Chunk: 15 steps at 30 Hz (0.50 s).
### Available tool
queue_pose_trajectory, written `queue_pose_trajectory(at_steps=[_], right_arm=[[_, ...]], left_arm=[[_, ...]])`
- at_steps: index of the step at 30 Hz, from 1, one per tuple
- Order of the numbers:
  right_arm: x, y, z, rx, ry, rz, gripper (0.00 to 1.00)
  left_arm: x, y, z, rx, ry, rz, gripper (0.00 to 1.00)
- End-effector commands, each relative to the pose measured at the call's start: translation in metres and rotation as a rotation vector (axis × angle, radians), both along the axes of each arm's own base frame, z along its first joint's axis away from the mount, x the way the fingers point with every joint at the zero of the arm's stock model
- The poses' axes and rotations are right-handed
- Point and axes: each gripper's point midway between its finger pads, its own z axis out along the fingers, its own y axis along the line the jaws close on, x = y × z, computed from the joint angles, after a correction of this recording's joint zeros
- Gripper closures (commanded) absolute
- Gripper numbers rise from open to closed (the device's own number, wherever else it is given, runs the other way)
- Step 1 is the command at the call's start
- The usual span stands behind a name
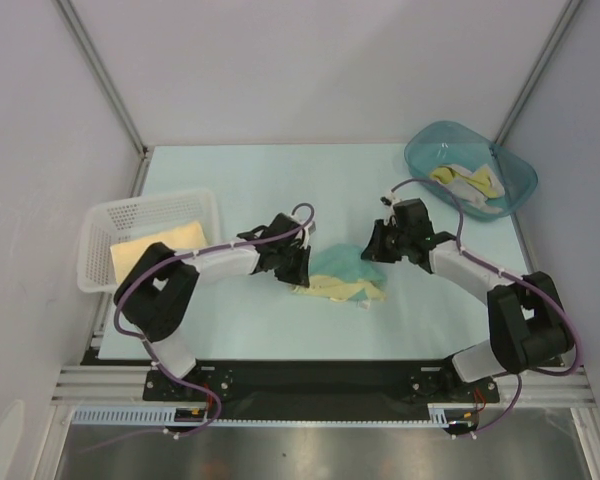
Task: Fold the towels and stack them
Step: Move the towel to the center of the board, then flatten out the crumpled towel
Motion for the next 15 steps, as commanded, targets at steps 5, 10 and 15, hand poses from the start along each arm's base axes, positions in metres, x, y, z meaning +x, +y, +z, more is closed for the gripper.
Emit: queue_pose_trajectory(at_steps=[5, 10, 15], right_arm=[[0.062, -0.009, 0.114, -0.072, -0.273, -0.060, 1.00], [0.053, -0.027, 0.212, -0.120, -0.461, -0.121, 1.00], [0.017, -0.032, 0.192, -0.153, -0.413, -0.083, 0.96]], left_arm=[[0.044, -0.027, 0.089, -0.067, -0.181, -0.028, 0.99], [0.044, -0.020, 0.184, -0.160, -0.336, 0.019, 1.00], [0.016, -0.016, 0.177, -0.218, -0.294, -0.006, 1.00]])
